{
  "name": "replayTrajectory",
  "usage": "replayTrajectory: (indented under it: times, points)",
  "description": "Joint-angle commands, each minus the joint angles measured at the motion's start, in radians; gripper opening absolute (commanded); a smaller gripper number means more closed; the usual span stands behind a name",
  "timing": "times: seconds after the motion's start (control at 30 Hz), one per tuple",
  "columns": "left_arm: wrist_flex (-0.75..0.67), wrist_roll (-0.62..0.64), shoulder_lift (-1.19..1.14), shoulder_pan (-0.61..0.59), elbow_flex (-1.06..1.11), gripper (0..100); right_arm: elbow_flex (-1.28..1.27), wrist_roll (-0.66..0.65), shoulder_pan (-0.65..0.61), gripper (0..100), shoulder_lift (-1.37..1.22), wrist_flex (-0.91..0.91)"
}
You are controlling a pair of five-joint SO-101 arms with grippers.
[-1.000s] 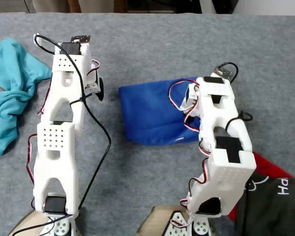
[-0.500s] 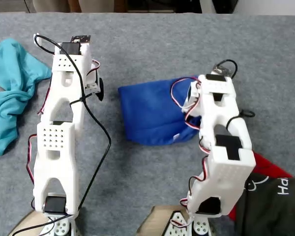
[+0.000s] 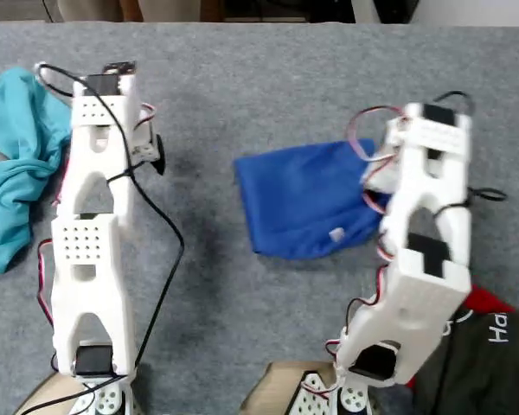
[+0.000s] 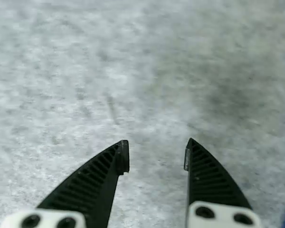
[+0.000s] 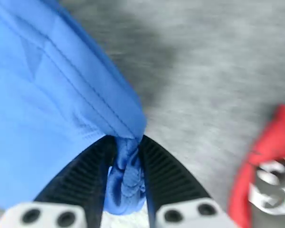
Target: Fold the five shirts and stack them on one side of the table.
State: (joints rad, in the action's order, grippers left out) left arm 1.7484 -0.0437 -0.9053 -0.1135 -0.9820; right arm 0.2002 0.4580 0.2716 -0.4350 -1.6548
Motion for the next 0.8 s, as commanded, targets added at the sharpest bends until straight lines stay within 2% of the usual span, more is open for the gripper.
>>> replayTrajectory:
  times: [0.0, 0.23, 0.5, 0.77]
  points:
    - [0.011, -0.037, 0.07, -0.052, -0.011, 20, 0.124, -0.087, 0.151, 0.5, 0.002, -0.123]
    - [0.011, -0.097, 0.07, -0.1, -0.012, 20, 0.085, -0.282, 0.464, 0.5, 0.17, -0.132]
    - [0.009, -0.089, 0.068, -0.126, -0.087, 20, -0.154, -0.529, 0.8, 0.5, 0.433, -0.129]
    - [0.009, -0.087, 0.07, -0.13, -0.129, 20, -0.176, -0.726, 1.138, 0.5, 0.584, -0.13]
